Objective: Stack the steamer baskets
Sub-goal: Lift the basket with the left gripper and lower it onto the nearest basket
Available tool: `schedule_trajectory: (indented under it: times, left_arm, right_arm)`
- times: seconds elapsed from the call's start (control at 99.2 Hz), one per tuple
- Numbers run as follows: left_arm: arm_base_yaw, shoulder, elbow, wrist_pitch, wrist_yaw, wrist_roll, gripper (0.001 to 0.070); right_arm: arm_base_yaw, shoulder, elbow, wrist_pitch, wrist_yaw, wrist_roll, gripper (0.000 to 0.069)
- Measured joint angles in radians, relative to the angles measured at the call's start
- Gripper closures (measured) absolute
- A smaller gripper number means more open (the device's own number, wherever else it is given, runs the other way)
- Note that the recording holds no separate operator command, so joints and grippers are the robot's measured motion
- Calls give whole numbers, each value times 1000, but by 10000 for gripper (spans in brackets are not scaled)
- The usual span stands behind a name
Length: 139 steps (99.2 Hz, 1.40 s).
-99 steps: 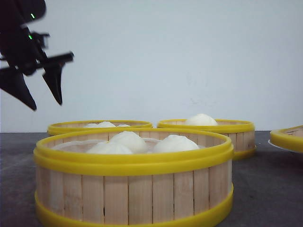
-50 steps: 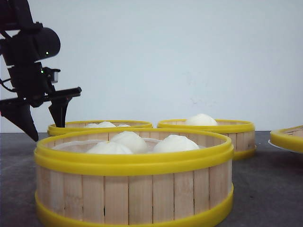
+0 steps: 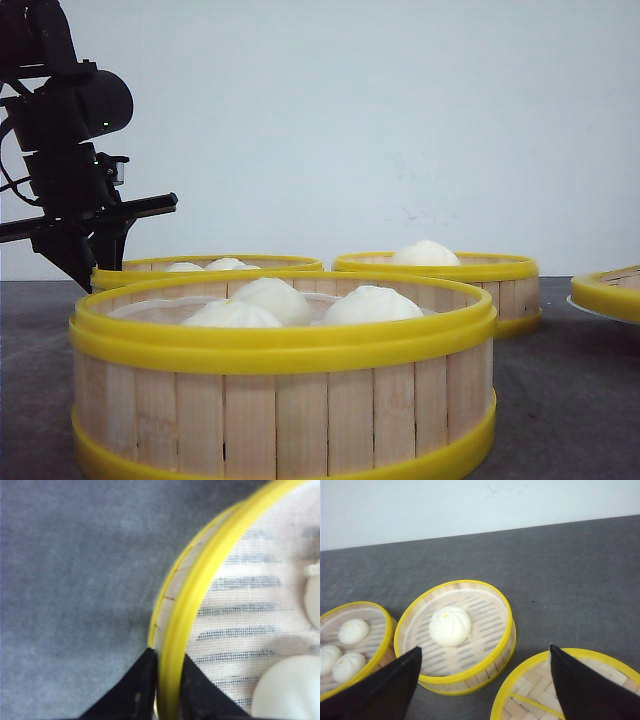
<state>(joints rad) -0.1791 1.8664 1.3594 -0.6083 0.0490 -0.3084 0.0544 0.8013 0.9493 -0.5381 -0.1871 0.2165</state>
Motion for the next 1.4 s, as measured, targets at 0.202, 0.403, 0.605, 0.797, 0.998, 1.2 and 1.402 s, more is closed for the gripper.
schedule_trajectory:
  times: [0.202, 0.403, 0.605, 0.797, 0.998, 1.2, 1.402]
  left_arm:
    - [3, -3, 35, -1, -3, 14, 683]
    - [48, -100, 86, -22, 89, 36, 683]
    - [97, -327, 110, -94, 212, 76, 683]
    - [78, -499, 110, -259, 327, 153, 684]
    - [2, -599, 110, -401, 338, 245, 684]
    - [-93, -589, 97, -435, 320, 311, 684]
    - [-178, -556, 60, -388, 280, 323, 684]
  right_arm:
    - [0, 12, 0, -1, 2, -2, 187]
    - [0, 16, 0, -5, 3, -11, 187]
    - [0, 16, 0, -5, 4, -25, 187]
    - [0, 16, 0, -3, 4, -29, 187]
    - [0, 17, 0, 5, 4, -34, 187]
    - [0, 23, 0, 7, 4, -34, 187]
    - [0, 25, 0, 7, 4, -34, 187]
